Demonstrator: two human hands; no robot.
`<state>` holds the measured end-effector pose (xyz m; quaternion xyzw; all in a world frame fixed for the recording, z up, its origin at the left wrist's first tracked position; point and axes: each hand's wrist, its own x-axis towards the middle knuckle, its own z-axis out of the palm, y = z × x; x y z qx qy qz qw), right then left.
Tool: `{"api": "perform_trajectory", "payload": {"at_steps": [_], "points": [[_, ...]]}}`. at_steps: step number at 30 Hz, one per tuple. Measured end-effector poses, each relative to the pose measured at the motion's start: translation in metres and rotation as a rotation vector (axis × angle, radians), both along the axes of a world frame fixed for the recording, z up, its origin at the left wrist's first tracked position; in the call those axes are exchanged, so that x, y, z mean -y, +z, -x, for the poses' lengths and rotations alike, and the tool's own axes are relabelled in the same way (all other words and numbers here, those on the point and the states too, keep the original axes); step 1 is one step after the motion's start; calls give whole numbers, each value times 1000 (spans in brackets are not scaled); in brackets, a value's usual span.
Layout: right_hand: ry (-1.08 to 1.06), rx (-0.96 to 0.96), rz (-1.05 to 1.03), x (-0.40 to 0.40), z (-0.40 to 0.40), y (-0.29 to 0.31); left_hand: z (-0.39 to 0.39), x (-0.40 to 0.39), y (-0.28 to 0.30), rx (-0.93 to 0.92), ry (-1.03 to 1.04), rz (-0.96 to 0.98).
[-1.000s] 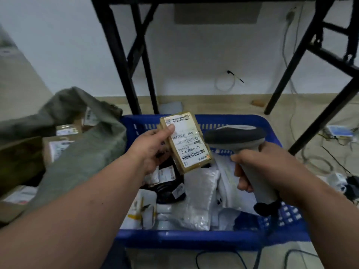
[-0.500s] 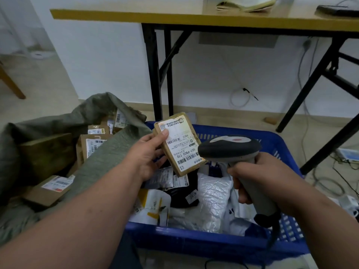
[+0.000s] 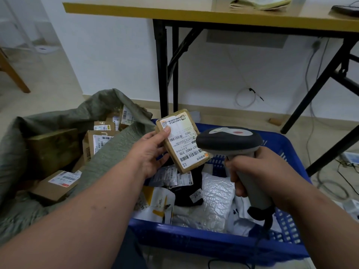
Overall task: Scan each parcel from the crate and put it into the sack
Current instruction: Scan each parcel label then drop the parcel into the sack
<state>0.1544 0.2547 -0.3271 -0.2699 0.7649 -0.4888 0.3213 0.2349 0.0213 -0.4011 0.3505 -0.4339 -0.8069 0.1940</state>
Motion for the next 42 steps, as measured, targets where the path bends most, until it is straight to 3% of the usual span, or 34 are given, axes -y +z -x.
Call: {"api": "perform_trajectory", "payload": {"at_steps": [23,29,33,42], "points": [[-3,-52,-23,22,-7,-1,-9,15,1,4,2,-40],[-30,-52,0,34,-10,-2,-24,22,10,4,81,-78],[-22,-52,-32,49,-15,-3,-46,39,25,1,265,-31],[32,-2,-35,92,-35,-14,-108,90,27,-48,997,-145]]}}
